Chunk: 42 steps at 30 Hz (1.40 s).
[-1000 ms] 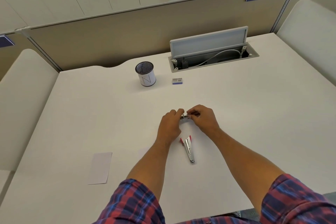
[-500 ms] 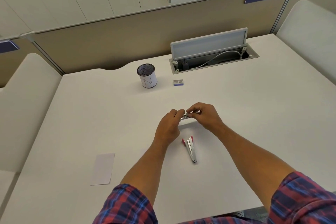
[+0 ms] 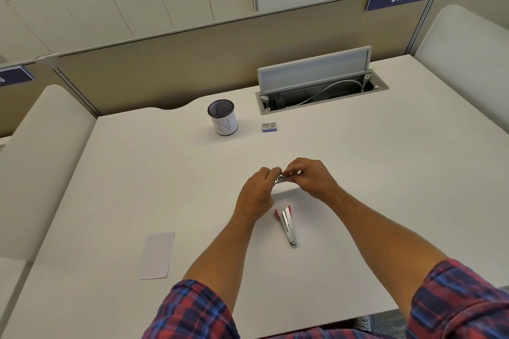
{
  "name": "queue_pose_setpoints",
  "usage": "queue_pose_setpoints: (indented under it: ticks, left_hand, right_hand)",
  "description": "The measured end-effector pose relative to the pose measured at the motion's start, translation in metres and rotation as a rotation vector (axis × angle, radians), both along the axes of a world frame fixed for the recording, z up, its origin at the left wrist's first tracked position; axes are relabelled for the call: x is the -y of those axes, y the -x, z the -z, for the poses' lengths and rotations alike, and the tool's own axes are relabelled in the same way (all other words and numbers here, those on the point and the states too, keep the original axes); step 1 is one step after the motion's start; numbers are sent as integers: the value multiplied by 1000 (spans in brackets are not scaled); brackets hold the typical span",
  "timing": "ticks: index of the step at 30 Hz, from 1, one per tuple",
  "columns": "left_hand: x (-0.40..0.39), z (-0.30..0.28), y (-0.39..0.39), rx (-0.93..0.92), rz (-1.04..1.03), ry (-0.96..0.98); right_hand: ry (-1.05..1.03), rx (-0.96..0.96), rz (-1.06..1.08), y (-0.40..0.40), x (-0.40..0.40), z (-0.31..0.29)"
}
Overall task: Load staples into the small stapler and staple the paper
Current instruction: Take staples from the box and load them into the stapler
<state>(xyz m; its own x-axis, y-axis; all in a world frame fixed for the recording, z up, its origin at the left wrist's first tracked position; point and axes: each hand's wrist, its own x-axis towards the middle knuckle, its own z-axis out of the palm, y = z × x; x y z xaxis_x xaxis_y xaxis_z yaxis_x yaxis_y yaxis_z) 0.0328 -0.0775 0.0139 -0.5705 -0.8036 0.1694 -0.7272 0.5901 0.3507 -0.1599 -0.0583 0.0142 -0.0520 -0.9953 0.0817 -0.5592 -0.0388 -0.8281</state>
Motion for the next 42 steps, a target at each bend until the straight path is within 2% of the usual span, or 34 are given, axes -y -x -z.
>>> queue_pose_setpoints:
  ticks: [6, 13, 21, 24, 28, 30, 34, 36, 42]
  left_hand:
    - [-3, 1, 1, 0, 10, -4]
    - [-5, 2, 1, 0, 10, 1]
    - [-1, -6, 0, -58, -5, 26]
    - [3, -8, -1, -74, -9, 29]
    - [6, -8, -5, -78, -14, 40]
    - [5, -7, -4, -86, 7, 41]
    - [0, -8, 4, -165, 1, 28]
    - [-1, -8, 7, -194, -11, 24]
    - [2, -6, 6, -35, 38, 122]
  right_hand:
    - [29, -99, -49, 1, -1, 0]
    - [128, -334, -171, 4, -7, 0]
    - [222, -365, -74, 13, -8, -3]
    - [229, -333, -19, 22, -9, -4]
    - [202, -399, 4, 37, -13, -3]
    - [154, -348, 6, 39, -15, -2]
    - [-29, -58, 65, 33, -14, -1]
    - [-84, 24, 118, 33, -14, 1]
    - [-70, 159, 150, 35, -14, -3]
